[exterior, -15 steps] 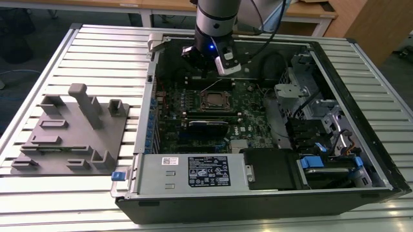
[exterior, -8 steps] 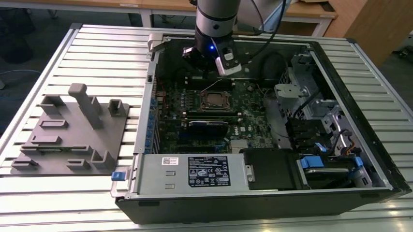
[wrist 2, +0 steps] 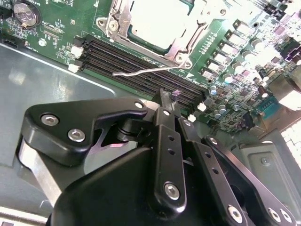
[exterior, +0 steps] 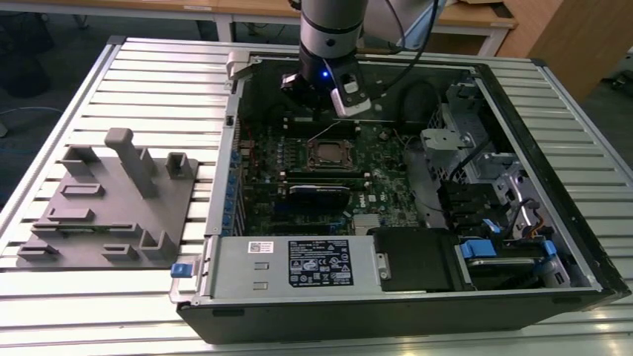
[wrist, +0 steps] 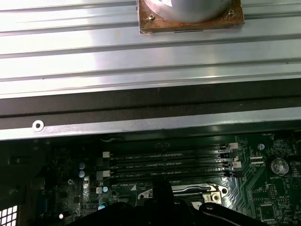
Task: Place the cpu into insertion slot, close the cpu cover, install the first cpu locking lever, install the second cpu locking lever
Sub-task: 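Install the first cpu locking lever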
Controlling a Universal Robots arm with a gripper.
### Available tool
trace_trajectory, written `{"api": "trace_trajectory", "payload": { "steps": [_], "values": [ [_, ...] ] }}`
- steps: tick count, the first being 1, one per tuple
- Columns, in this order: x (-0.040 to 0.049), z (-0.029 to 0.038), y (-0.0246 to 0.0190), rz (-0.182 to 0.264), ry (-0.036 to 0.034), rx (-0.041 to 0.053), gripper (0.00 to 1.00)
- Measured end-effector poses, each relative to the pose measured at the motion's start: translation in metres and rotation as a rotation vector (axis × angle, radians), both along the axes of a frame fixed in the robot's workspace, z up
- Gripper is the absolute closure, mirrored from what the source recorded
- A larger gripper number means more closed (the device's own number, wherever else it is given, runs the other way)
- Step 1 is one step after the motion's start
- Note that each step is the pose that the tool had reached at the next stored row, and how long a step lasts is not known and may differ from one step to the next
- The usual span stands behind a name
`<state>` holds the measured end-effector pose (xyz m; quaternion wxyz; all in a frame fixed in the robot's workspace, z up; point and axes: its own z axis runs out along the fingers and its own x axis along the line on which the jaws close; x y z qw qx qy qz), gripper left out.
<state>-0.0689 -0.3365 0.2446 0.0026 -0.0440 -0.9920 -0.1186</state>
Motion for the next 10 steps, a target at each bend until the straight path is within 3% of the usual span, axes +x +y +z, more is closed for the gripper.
{"api": "trace_trajectory", "payload": {
  "steps": [5,10],
  "values": [
    [-0.0001,-0.0011,-0.0001,0.000,-0.0068,-0.0001,0.90],
    [0.0000,-0.0014,0.0000,0.000,-0.0072,0.0000,0.90]
  ]
}}
